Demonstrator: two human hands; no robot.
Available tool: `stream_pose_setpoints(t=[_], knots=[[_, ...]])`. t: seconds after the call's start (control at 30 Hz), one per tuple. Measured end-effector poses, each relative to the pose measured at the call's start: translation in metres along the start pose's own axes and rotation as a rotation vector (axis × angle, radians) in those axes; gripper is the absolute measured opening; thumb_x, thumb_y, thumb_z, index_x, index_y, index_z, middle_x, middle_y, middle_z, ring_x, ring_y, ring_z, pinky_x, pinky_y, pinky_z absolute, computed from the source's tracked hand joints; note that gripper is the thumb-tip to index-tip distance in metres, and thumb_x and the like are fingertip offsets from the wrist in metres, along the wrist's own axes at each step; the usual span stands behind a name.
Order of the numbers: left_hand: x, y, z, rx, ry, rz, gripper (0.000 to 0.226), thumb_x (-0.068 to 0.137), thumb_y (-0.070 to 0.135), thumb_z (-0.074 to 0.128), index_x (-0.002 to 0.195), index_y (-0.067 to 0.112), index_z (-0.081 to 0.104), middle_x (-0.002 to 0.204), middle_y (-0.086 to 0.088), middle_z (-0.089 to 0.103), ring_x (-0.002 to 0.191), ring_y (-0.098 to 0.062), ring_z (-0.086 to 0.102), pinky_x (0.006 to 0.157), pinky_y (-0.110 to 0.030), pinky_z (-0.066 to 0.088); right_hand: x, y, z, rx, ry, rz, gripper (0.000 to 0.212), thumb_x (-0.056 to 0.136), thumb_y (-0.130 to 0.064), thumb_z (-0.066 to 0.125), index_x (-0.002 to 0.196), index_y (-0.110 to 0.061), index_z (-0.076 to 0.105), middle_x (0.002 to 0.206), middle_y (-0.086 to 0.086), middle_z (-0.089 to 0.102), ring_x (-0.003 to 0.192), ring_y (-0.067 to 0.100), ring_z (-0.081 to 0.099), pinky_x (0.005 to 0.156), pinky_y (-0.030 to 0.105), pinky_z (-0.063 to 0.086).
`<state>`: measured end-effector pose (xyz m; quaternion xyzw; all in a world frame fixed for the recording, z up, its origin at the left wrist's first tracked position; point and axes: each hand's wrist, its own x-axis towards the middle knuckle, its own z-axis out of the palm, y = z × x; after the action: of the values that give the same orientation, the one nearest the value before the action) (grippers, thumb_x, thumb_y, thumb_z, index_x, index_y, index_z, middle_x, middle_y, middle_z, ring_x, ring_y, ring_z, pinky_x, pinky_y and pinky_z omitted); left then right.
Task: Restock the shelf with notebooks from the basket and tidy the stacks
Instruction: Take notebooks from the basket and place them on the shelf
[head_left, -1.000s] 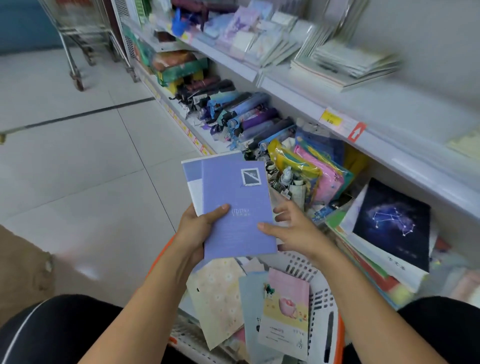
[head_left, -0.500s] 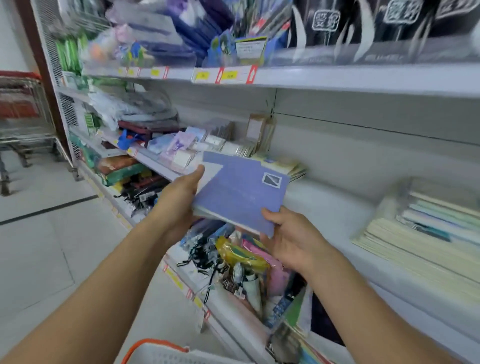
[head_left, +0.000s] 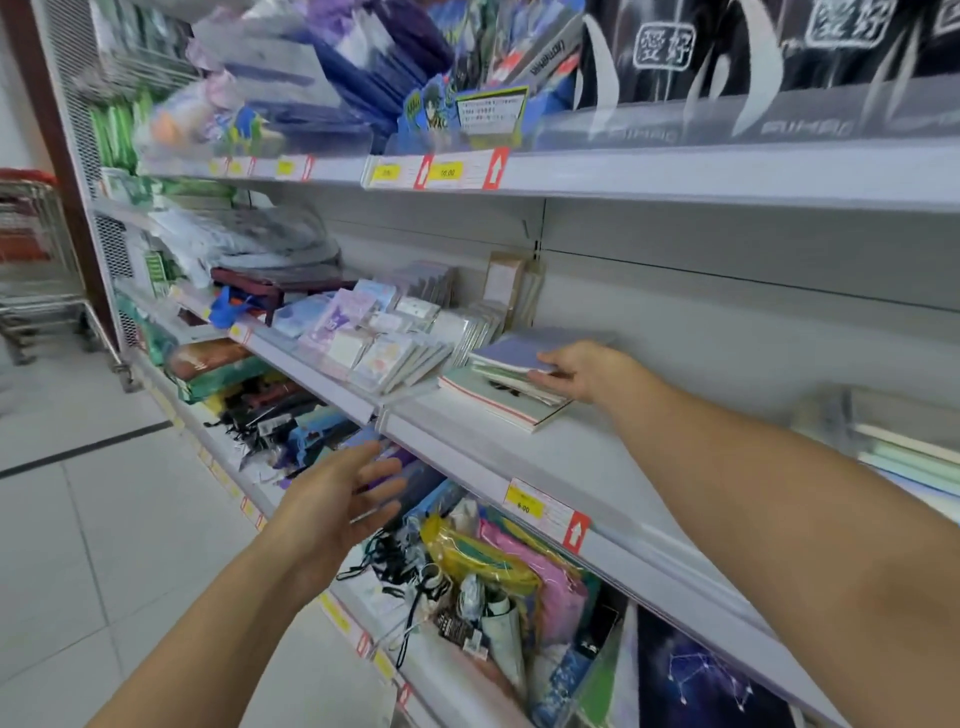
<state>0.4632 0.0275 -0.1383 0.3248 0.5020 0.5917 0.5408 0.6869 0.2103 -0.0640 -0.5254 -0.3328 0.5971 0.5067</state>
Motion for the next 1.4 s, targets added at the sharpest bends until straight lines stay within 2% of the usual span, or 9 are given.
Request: stream_pose_setpoints(t=[0.23, 0.27, 0.37, 0.57, 0.7, 0.8, 1.0, 1.17, 1.4], knots=[[0.004, -0.041, -0.012, -0.029, 0.025, -0.106, 0.027, 0.097, 0.025, 0.055, 0.121, 0.012, 0.061, 0.107, -0.006, 0.069, 0.097, -0.022, 0.068, 0.076, -0.033, 0.053, -0.046, 0.014, -0.02, -0.523, 0.384, -0.449, 0.042, 0.081, -0.009, 0.071, 0.12, 0.0, 0.062, 0.12, 0.01, 0.064, 0.107, 0.032, 0.066, 0.072, 0.026, 0.044], [0.001, -0.051, -0.013, -0.031, 0.04, -0.121, 0.025, 0.097, 0.024, 0.055, 0.118, 0.012, 0.062, 0.105, -0.007, 0.069, 0.095, -0.022, 0.068, 0.077, -0.033, 0.054, -0.062, 0.031, -0.022, -0.465, 0.429, -0.618, 0.034, 0.079, -0.015, 0.069, 0.112, -0.006, 0.067, 0.113, 0.006, 0.069, 0.101, 0.032, 0.069, 0.067, 0.05, 0.055], [-0.018, -0.093, -0.026, 0.026, 0.1, -0.19, 0.02, 0.095, 0.024, 0.056, 0.108, 0.012, 0.065, 0.099, -0.008, 0.071, 0.091, -0.023, 0.069, 0.079, -0.034, 0.055, -0.142, 0.13, -0.016, -0.252, 0.215, -0.801, 0.007, 0.091, -0.019, 0.062, 0.088, -0.016, 0.068, 0.08, -0.002, 0.071, 0.067, 0.018, 0.07, 0.06, 0.037, 0.059], [-0.116, -0.261, -0.093, 0.219, 0.351, -0.574, 0.014, 0.095, 0.02, 0.057, 0.099, 0.008, 0.062, 0.091, -0.01, 0.061, 0.078, -0.022, 0.058, 0.066, -0.03, 0.049, -0.205, 0.409, -0.064, -0.962, -0.273, -0.054, 0.025, 0.082, -0.03, 0.074, 0.068, -0.019, 0.057, 0.066, 0.003, 0.058, 0.063, 0.018, 0.054, 0.055, 0.03, 0.041], [-0.186, -0.348, -0.139, 0.371, 0.538, -0.761, 0.026, 0.09, 0.014, 0.063, 0.109, -0.004, 0.06, 0.108, -0.02, 0.061, 0.088, -0.031, 0.054, 0.074, -0.039, 0.048, -0.22, 0.503, -0.135, -1.264, -0.264, 0.506, 0.108, 0.072, -0.05, 0.082, 0.151, -0.003, 0.026, 0.152, 0.013, 0.035, 0.137, 0.03, 0.039, 0.1, 0.034, 0.043], [-0.201, -0.356, -0.146, 0.363, 0.578, -0.759, 0.029, 0.092, 0.011, 0.06, 0.116, -0.004, 0.053, 0.107, -0.017, 0.059, 0.089, -0.03, 0.054, 0.074, -0.037, 0.04, -0.226, 0.527, -0.161, -1.268, -0.286, 0.61, 0.131, 0.059, -0.068, 0.079, 0.156, -0.01, 0.012, 0.164, 0.008, 0.008, 0.15, 0.032, 0.012, 0.117, 0.047, 0.027], [-0.209, -0.364, -0.147, 0.316, 0.49, -0.916, 0.037, 0.096, 0.023, 0.057, 0.125, 0.001, 0.049, 0.113, -0.01, 0.052, 0.096, -0.026, 0.05, 0.08, -0.037, 0.04, -0.217, 0.556, -0.17, -1.089, -0.026, 0.727, 0.18, 0.014, -0.074, 0.086, 0.155, -0.015, -0.009, 0.161, 0.006, 0.021, 0.146, 0.032, 0.023, 0.115, 0.05, 0.031], [-0.207, -0.373, -0.135, 0.672, 0.472, -0.895, 0.071, 0.08, 0.04, 0.071, 0.136, 0.007, 0.041, 0.138, -0.017, 0.043, 0.119, -0.035, 0.048, 0.094, -0.04, 0.047, -0.214, 0.549, -0.176, -1.18, 0.224, 0.6, 0.097, 0.04, -0.041, 0.097, 0.121, -0.009, 0.052, 0.116, 0.012, 0.064, 0.102, 0.031, 0.064, 0.084, 0.038, 0.058], [-0.198, -0.378, -0.122, 1.001, 0.215, -0.803, 0.047, 0.082, 0.048, 0.064, 0.113, 0.012, 0.061, 0.128, -0.014, 0.047, 0.114, -0.034, 0.05, 0.099, -0.039, 0.045, -0.216, 0.548, -0.189, -1.162, 0.162, 0.481, 0.032, 0.075, -0.024, 0.078, 0.103, -0.017, 0.066, 0.104, 0.008, 0.068, 0.086, 0.028, 0.065, 0.067, 0.03, 0.055]])
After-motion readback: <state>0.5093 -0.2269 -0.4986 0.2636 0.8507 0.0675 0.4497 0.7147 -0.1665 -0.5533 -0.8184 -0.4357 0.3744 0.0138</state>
